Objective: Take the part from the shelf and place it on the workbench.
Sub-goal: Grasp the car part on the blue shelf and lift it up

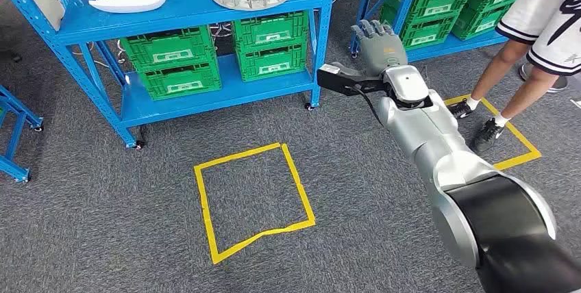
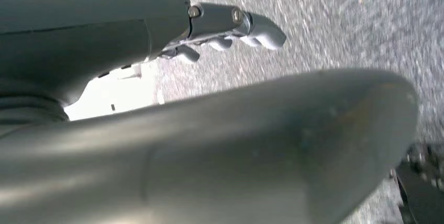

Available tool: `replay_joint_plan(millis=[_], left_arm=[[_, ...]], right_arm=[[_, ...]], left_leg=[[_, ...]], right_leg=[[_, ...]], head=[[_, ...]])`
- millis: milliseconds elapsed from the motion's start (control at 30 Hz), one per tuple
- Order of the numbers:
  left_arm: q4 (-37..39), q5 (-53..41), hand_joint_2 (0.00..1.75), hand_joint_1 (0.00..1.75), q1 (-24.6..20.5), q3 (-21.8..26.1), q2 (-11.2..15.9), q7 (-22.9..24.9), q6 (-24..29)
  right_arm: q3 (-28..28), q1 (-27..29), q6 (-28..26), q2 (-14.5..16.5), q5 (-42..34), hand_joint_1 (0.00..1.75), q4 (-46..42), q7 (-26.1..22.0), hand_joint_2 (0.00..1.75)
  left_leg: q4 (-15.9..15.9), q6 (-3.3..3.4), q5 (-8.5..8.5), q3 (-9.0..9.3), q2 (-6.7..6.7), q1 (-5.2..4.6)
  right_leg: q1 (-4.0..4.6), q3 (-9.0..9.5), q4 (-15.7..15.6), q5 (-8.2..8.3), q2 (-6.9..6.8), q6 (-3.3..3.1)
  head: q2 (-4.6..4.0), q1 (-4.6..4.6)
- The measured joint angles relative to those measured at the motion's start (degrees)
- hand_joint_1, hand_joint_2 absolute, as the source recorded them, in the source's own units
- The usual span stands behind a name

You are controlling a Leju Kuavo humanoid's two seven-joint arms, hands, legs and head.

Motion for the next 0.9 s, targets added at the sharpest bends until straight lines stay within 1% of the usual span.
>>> replay_joint_plan(millis=[33,67,100,133,167,200,233,300,333,367,400,433,467,500,533,567,600,633,667,700,733,767,800,833,867,900], left_arm=[[0.00,-0.09,0.00,0.00,0.01,0.00,0.00,0.02,0.00],[0.00,-0.14,0.00,0.00,0.01,0.00,-0.02,0.03,0.01],[-0.01,-0.24,0.00,0.00,0.00,0.00,-0.04,0.04,0.01],[-0.01,-0.33,0.00,0.00,-0.02,0.00,-0.10,0.04,0.01],[-0.01,-0.39,0.00,0.00,-0.08,0.00,-0.21,0.03,0.01],[-0.01,-0.47,0.00,0.00,-0.19,0.00,-0.31,-0.01,0.02],[-0.01,-0.59,0.00,0.00,-0.34,-0.01,-0.40,-0.04,0.02],[-0.03,-0.87,0.00,0.00,-0.59,-0.02,-0.50,-0.04,0.03],[-0.04,-0.97,0.00,0.00,-0.65,-0.02,-0.51,0.01,0.03],[-0.05,-1.03,0.00,0.00,-0.68,-0.02,-0.58,0.03,0.03],[-0.05,-1.05,0.00,0.00,-0.74,-0.02,-0.63,0.01,0.03],[-0.05,-1.08,0.00,0.00,-0.81,-0.02,-0.67,-0.03,0.03],[-0.05,-1.10,0.00,0.00,-0.86,-0.02,-0.71,-0.08,0.03],[-0.04,-1.11,0.00,0.00,-0.85,-0.02,-0.69,-0.12,0.03],[-0.02,-1.13,0.00,0.00,-0.79,-0.02,-0.68,-0.13,0.03],[-0.01,-1.14,0.00,0.00,-0.68,-0.02,-0.67,-0.09,0.03],[0.01,-1.15,0.00,0.00,-0.57,-0.02,-0.67,-0.04,0.03],[0.02,-1.17,0.00,0.00,-0.47,-0.02,-0.66,-0.01,0.04],[0.05,-1.21,0.00,0.00,-0.37,-0.02,-0.68,0.02,0.05],[0.09,-1.26,0.00,0.00,-0.35,-0.03,-0.70,-0.13,0.06],[0.14,-1.29,0.00,0.00,-0.34,-0.03,-0.72,-0.30,0.07],[0.18,-1.31,0.00,0.00,-0.32,-0.04,-0.75,-0.50,0.09],[0.19,-1.31,0.00,0.00,-0.35,-0.04,-0.75,-0.61,0.10],[0.17,-1.31,0.00,0.00,-0.33,-0.04,-0.76,-0.45,0.14],[0.16,-1.31,0.00,0.00,-0.29,-0.04,-0.79,-0.28,0.19],[0.15,-1.31,0.00,0.00,-0.27,-0.04,-0.81,-0.09,0.22]], right_arm=[[0.12,0.11,0.01,0.17,-0.05,0.00,0.00,-0.21,0.00],[0.28,0.18,0.02,0.37,-0.08,0.00,-0.02,-0.47,0.00],[0.60,0.30,0.07,0.73,-0.12,0.00,-0.07,-0.90,0.00],[0.99,0.35,0.14,1.15,-0.16,0.00,-0.18,-1.39,0.00],[1.51,0.36,0.21,1.64,-0.22,0.00,-0.33,-1.92,0.00],[2.08,0.36,0.32,2.11,-0.34,0.00,-0.50,-2.40,0.00],[2.76,0.44,0.40,2.65,-0.61,0.00,-0.77,-2.96,0.00],[4.22,0.81,0.51,3.54,-1.60,0.00,-1.46,-4.02,0.00],[4.91,1.07,0.52,3.98,-2.12,0.00,-1.89,-4.47,0.00],[5.52,1.23,0.52,4.32,-2.57,0.00,-2.23,-4.74,0.00],[6.01,1.31,0.52,4.65,-2.84,0.00,-2.49,-4.88,0.00],[6.46,1.40,0.53,5.05,-3.02,0.00,-2.69,-4.94,0.00],[6.85,1.52,0.54,5.34,-3.16,0.00,-2.81,-4.94,0.00],[7.15,1.74,0.56,5.59,-3.25,0.00,-2.87,-4.95,0.00],[7.44,2.03,0.60,5.76,-3.39,0.00,-2.89,-4.95,0.00],[7.74,2.27,0.63,5.83,-3.60,0.00,-2.90,-4.95,0.00],[8.05,2.44,0.65,5.87,-3.86,0.00,-2.94,-4.94,0.00],[8.41,2.51,0.65,5.91,-4.15,0.00,-3.05,-4.91,0.00],[8.79,2.52,0.62,5.94,-4.42,0.00,-3.16,-4.86,0.00],[9.15,2.52,0.61,6.02,-4.67,0.00,-3.28,-4.77,0.00],[9.48,2.53,0.64,6.08,-4.86,0.00,-3.37,-4.61,0.00],[9.79,2.57,0.68,6.14,-5.01,0.00,-3.44,-4.41,0.00],[10.08,2.62,0.71,6.21,-5.14,0.00,-3.58,-4.13,0.00],[10.34,2.67,0.71,6.24,-5.20,0.00,-3.78,-3.84,0.00],[10.62,2.71,0.65,6.28,-5.25,0.00,-3.99,-3.63,0.00],[10.93,2.73,0.56,6.30,-5.31,0.00,-4.16,-3.43,0.00]], left_leg=[[0.01,-0.02,-0.22,0.27,-0.02,-0.05],[0.02,-0.06,-0.46,0.58,-0.02,-0.11],[0.03,-0.13,-0.93,1.20,-0.03,-0.21],[0.04,-0.23,-1.45,1.88,-0.01,-0.31],[0.07,-0.39,-1.96,2.53,0.02,-0.40],[0.06,-0.62,-2.38,2.92,0.05,-0.46],[-0.05,-0.93,-2.76,3.14,0.11,-0.46],[0.07,-1.71,-2.87,3.47,0.19,-0.44],[0.51,-2.07,-2.84,3.51,0.23,-0.41],[1.87,-2.42,-2.65,3.09,0.21,-0.41],[4.00,-2.73,-2.75,1.94,0.19,-0.35],[7.14,-3.06,-3.24,-0.07,0.17,-0.22],[10.56,-3.39,-4.15,-2.48,0.15,-0.09],[13.37,-3.69,-5.41,-4.83,0.16,0.07],[15.02,-3.94,-6.50,-6.72,0.17,0.21],[14.97,-4.10,-6.84,-7.81,0.18,0.34],[13.19,-4.22,-6.02,-8.07,0.20,0.48],[10.08,-4.34,-3.93,-7.65,0.23,0.64],[6.21,-4.45,-0.53,-6.95,0.35,0.81],[3.12,-4.30,2.06,-6.25,0.59,0.86],[1.15,-4.00,4.06,-5.65,0.77,0.80],[0.27,-3.49,4.98,-5.31,0.90,0.73],[0.37,-2.85,4.48,-4.94,0.94,0.60],[0.30,-2.36,4.38,-4.45,0.79,0.58],[0.18,-1.90,4.02,-3.95,0.69,0.62],[0.10,-1.51,3.60,-3.35,0.62,0.63]], right_leg=[[0.02,-0.29,-0.34,0.57,0.00,-0.08],[0.05,-0.15,-1.54,1.63,0.00,-0.21],[0.16,0.21,-3.95,3.67,-0.01,-0.51],[0.34,1.41,-7.93,6.55,-0.02,-0.96],[0.63,2.80,-11.91,8.79,-0.07,-1.47],[0.89,3.97,-15.05,9.86,-0.11,-1.84],[1.15,4.77,-16.97,10.32,-0.13,-2.11],[1.22,5.53,-17.96,9.66,-0.09,-2.44],[1.08,6.14,-18.19,9.78,-0.04,-2.71],[0.86,6.81,-18.41,9.59,-0.02,-3.04],[0.69,7.53,-18.57,9.27,0.00,-3.31],[0.54,8.21,-18.69,8.89,0.02,-3.50],[0.48,8.78,-18.72,8.40,0.05,-3.63],[0.43,9.36,-18.74,7.87,0.09,-3.62],[0.38,10.04,-18.73,7.29,0.12,-3.53],[0.29,10.81,-18.73,6.65,0.15,-3.42],[0.16,11.69,-18.73,5.94,0.17,-3.24],[0.02,12.60,-18.72,5.20,0.18,-3.02],[-0.05,13.39,-18.70,4.43,0.19,-2.74],[-0.06,14.10,-18.67,3.71,0.24,-2.39],[-0.03,14.60,-18.71,3.06,0.27,-1.97],[0.04,15.04,-18.67,2.67,0.29,-1.50],[0.05,15.34,-18.50,2.58,0.31,-1.09],[-0.02,15.26,-17.93,2.72,0.25,-0.72],[-0.09,14.69,-16.41,3.19,0.19,-0.48],[-0.13,13.27,-14.02,3.48,0.12,-0.35]], head=[[0.00,0.00],[0.00,-0.01],[0.00,0.01],[0.00,0.00],[0.00,-0.05],[0.00,-0.08],[0.00,-0.12],[0.00,-0.13],[0.00,-0.13],[0.00,-0.20],[0.00,-0.30],[0.00,-0.42],[0.00,-0.51],[0.00,-0.57],[0.00,-0.56],[0.00,-0.55],[0.00,-0.57],[0.00,-0.55],[0.00,-0.58],[0.00,-0.68],[0.00,-0.71],[0.00,-0.73],[0.00,-0.75],[0.00,-0.67],[0.00,-0.66],[0.00,-0.63]])
